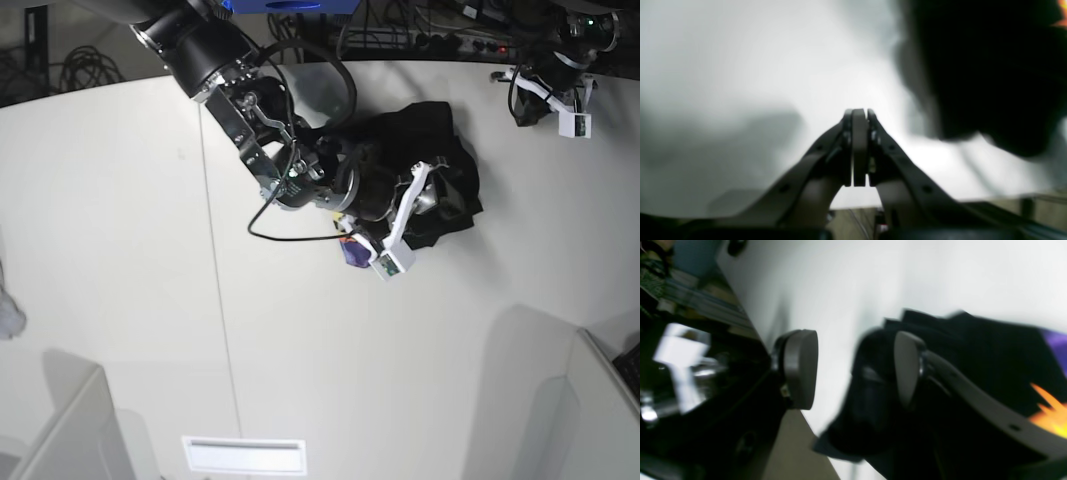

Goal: Fold the T-shirt properly
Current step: 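Press the folded bundle down with the right gripper and release it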

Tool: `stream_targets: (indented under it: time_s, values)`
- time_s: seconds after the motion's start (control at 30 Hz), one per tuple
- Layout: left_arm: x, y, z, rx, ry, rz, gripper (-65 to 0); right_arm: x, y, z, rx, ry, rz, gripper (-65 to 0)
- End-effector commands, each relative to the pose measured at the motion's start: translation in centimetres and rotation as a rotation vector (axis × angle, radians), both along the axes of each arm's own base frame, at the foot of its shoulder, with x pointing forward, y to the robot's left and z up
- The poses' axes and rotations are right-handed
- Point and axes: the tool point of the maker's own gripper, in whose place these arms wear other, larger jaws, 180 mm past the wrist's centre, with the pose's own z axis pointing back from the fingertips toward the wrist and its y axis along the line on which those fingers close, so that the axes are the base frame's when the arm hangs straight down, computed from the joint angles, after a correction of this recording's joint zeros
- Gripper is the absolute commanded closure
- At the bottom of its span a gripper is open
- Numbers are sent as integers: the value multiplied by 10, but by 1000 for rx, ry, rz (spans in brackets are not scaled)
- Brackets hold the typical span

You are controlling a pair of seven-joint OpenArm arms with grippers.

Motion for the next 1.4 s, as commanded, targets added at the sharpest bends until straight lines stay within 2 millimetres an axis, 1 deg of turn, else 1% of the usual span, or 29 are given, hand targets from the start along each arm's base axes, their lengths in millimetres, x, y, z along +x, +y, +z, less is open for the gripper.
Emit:
stream_targets:
  time_s: [0.0,0.03,0.07,0.1,0.17,0.2,0.27,0.37,0.4,0.5,0.53,0.6,0.67,0.73,0.8,0.87,1.0,1.07,1.17,1.2,1.27,1.33,1.37]
  values:
    - [7,0,14,-16,-51,-16,0,7,2,13,30,-32,-8,-212]
    - [9,-3,17,-44,-66,-19,0,8,0,9,22,-26,-10,-144]
    - [12,-5,20,-66,-80,-20,0,11,-3,2,8,-13,-19,-56]
    - [13,-5,22,-72,-86,-21,0,16,-9,-6,-8,7,-41,0]
    - [13,-2,22,-68,-87,-15,0,26,-20,-24,-34,54,-86,0]
    - [11,5,24,-56,-89,0,0,30,-26,-33,-46,78,-109,0]
    - [0,28,27,-13,-79,52,0,36,-34,-46,-70,107,-131,0]
    - [-9,56,36,41,-85,116,0,42,-35,-52,-98,101,-126,0]
    - [-15,66,40,64,-82,139,0,45,-35,-54,-117,82,-123,0]
    - [-26,86,49,112,-82,185,0,42,-25,-60,-158,54,-86,0]
    - [-27,91,52,123,-86,197,0,38,-17,-60,-157,53,-67,0]
    - [-34,100,56,145,-80,219,0,31,-4,-60,-160,52,-30,0]
    - [-39,104,57,154,-72,226,0,25,4,-63,-167,58,-7,0]
    - [-42,104,57,156,-64,227,0,20,17,-59,-161,52,23,0]
    - [-42,104,57,157,-65,228,0,14,25,-56,-155,49,42,0]
    - [-42,104,57,156,-63,227,0,9,35,-50,-145,34,69,0]
    - [-43,102,55,153,-57,222,0,-11,56,-43,-153,-7,162,0]
    - [-42,102,55,152,-59,220,0,-16,65,-28,-121,-48,183,0]
    - [-40,101,56,151,-64,221,0,-22,75,6,-47,-126,204,0]
    - [-40,100,56,147,-68,221,0,-22,75,17,-26,-148,204,0]
    - [-36,94,55,133,-71,204,0,-21,69,29,-5,-180,201,0]
    - [-32,81,47,104,-62,174,0,-11,52,28,-14,-183,166,0]
    - [-30,76,45,91,-61,162,0,-8,42,23,-24,-161,143,0]
